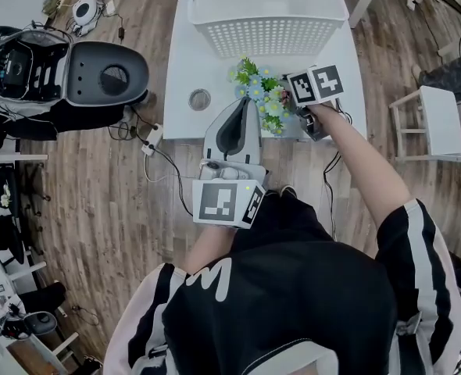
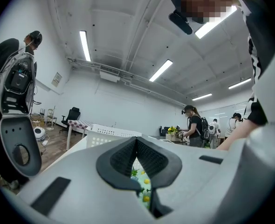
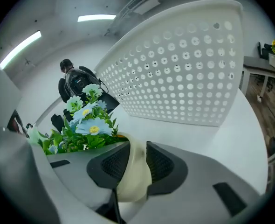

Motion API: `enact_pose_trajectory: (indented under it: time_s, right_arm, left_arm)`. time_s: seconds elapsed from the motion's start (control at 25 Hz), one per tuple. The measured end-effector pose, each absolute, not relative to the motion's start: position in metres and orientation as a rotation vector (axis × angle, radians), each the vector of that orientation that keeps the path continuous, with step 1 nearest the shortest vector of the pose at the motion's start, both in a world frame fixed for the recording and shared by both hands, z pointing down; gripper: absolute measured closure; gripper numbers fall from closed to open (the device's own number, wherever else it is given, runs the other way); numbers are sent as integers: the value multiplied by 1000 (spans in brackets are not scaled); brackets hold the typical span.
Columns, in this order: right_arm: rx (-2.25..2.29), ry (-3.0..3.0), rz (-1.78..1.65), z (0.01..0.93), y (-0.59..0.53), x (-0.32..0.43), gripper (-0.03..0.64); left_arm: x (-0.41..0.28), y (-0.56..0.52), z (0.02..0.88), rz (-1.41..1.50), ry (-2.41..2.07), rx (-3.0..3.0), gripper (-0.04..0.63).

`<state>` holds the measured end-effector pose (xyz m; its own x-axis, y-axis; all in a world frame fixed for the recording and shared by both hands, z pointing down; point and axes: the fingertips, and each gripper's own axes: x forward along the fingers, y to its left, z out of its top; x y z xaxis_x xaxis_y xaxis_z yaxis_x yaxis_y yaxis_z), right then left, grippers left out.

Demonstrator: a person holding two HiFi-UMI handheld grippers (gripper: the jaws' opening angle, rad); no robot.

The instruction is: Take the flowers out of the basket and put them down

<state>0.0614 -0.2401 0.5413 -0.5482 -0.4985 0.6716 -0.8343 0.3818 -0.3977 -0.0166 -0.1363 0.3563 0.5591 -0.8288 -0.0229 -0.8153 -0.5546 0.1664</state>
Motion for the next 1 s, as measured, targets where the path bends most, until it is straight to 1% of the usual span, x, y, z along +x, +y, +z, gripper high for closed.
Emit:
enact_pose_trajectory:
  time_s: [0.16,0.28,0.48,0.6,0.92,1.0]
  right_arm:
    - [1173,-2249,1068,537,-238,67,497]
    - [1181,-2335,1173,523,-236,72,476]
    - [1305,-2408,1230,495,-231,95,471]
    - [1398,-2481,1142,463,-219,100,472]
    - [1475,-2744,882,359,-177,83,472]
    - [1515,-2784,808,338,-170,83,493]
  left_arm:
    - [-16,-136,357,-145,-1405,2654,600]
    - [-15,-136,357,-138,-1411,2650,600]
    - [-14,-139,355,-142,-1415,2639,600]
    - [-15,-142,355,-150,-1415,2636,600]
    - [-5,-147,342,-183,-1391,2651,600]
    - [-4,-148,339,-190,-1379,2654,600]
